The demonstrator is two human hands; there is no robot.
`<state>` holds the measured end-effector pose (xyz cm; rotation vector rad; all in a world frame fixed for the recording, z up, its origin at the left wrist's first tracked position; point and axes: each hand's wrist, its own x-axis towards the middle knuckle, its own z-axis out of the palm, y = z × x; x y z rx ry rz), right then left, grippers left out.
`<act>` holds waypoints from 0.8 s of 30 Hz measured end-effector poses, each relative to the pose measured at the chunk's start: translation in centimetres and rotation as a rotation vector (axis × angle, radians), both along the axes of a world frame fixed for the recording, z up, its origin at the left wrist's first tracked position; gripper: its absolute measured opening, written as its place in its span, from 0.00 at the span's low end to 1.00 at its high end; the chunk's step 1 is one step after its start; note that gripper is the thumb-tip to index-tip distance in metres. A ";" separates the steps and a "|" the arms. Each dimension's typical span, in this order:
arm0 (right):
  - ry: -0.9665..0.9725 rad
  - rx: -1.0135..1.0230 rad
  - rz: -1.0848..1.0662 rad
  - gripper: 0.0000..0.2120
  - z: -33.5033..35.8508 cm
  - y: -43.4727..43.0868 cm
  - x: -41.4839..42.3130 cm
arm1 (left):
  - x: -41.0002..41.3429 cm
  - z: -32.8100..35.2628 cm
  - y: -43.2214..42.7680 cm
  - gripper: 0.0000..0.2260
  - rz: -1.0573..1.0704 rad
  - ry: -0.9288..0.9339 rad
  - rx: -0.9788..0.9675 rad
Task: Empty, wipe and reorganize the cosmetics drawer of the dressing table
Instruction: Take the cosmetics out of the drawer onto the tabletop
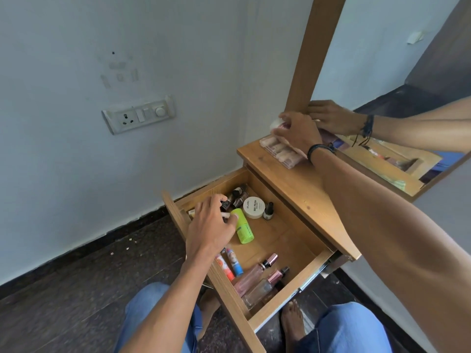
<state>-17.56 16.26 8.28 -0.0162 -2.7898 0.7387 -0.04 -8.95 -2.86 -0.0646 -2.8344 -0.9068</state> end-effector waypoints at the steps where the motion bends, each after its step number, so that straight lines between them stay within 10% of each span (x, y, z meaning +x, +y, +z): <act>1: 0.024 -0.022 -0.005 0.24 0.2 0.3 0.3 | 0.0 0.0 0.0 0.18 -0.001 -0.001 0.004; 24: 0.120 0.049 -0.118 0.21 -6.8 2.0 9.5 | -0.2 0.3 0.0 0.19 0.004 -0.047 0.002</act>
